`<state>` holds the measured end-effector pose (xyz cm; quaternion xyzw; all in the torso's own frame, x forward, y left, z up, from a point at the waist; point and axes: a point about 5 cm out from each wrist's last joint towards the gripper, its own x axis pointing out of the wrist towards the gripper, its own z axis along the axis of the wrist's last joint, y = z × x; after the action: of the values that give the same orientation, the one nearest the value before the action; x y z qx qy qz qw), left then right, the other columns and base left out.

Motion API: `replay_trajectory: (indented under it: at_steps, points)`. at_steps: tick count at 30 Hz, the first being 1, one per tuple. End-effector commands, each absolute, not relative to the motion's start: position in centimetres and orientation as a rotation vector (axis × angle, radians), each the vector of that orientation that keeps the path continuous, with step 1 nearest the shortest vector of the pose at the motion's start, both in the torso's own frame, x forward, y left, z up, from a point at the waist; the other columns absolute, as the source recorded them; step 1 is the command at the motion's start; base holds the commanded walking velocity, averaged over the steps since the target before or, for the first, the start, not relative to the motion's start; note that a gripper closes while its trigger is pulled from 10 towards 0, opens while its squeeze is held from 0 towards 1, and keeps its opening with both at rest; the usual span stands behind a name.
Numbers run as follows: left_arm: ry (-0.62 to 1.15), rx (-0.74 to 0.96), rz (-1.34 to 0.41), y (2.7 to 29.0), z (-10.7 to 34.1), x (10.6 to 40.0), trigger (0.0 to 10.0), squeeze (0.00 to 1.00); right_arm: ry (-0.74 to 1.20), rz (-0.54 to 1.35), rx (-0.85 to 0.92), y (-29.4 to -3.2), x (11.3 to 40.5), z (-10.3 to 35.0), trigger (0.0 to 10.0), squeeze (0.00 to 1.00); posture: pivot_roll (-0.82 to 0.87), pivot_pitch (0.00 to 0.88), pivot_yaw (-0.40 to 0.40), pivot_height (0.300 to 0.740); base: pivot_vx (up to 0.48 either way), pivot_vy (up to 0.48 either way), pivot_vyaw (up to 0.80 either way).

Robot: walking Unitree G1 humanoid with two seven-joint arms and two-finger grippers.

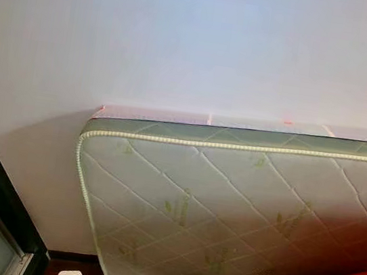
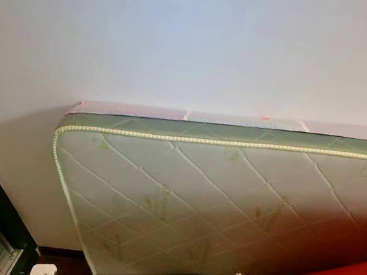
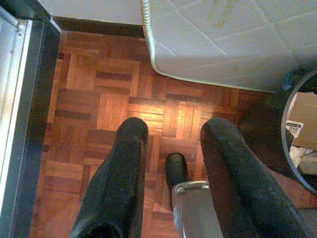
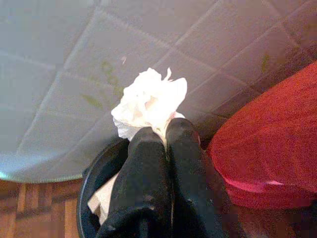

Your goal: Clean up the room

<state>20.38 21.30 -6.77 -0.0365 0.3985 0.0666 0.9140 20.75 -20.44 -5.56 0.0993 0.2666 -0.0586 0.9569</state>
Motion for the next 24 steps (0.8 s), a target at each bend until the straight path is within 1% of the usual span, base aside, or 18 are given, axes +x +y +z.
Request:
replay_trajectory:
  at_steps: [1,8,15,16,17,18,24]
  points:
    - [0.833,-0.07,0.135,21.4,-6.9,20.1,10.0,0.0,0.519,-0.125,0.228,-20.4,20.6,-5.5,10.0,0.0,-0.03,0.0,0.024,0.74,0.0,0.0,0.0]
    - [0.832,-0.071,0.136,21.4,-6.9,20.1,10.0,0.0,0.478,-0.126,0.248,-20.4,20.8,-5.2,10.0,0.0,-0.02,0.0,0.023,0.74,0.0,0.0,0.0]
    - [0.831,-0.069,0.139,21.4,-6.9,20.1,10.0,0.0,0.383,-0.136,0.306,-20.4,21.0,-4.6,10.0,0.0,-0.03,0.0,0.023,0.74,0.0,0.0,0.0]
    - [0.831,-0.069,0.139,21.4,-6.9,20.1,10.0,0.0,0.185,-0.087,0.256,-19.5,27.9,0.5,10.0,0.0,-0.03,0.0,0.022,0.74,0.0,0.0,0.0]
    - [0.831,-0.07,0.139,21.4,-6.9,20.1,10.0,0.0,0.124,-0.073,0.242,-19.1,29.7,2.3,10.0,0.0,-0.03,0.0,0.021,0.74,0.0,0.0,0.0]
    - [0.831,-0.07,0.139,21.4,-6.9,20.1,10.0,0.0,0.091,-0.065,0.234,-18.9,30.6,3.3,10.0,0.0,-0.03,0.0,0.02,0.74,0.0,0.0,0.0]
    - [0.832,-0.072,0.14,21.4,-6.9,20.1,10.0,0.0,0.022,-0.046,0.236,-19.1,29.7,3.3,10.0,0.0,-0.04,0.0,0.018,0.74,0.0,0.0,0.0]
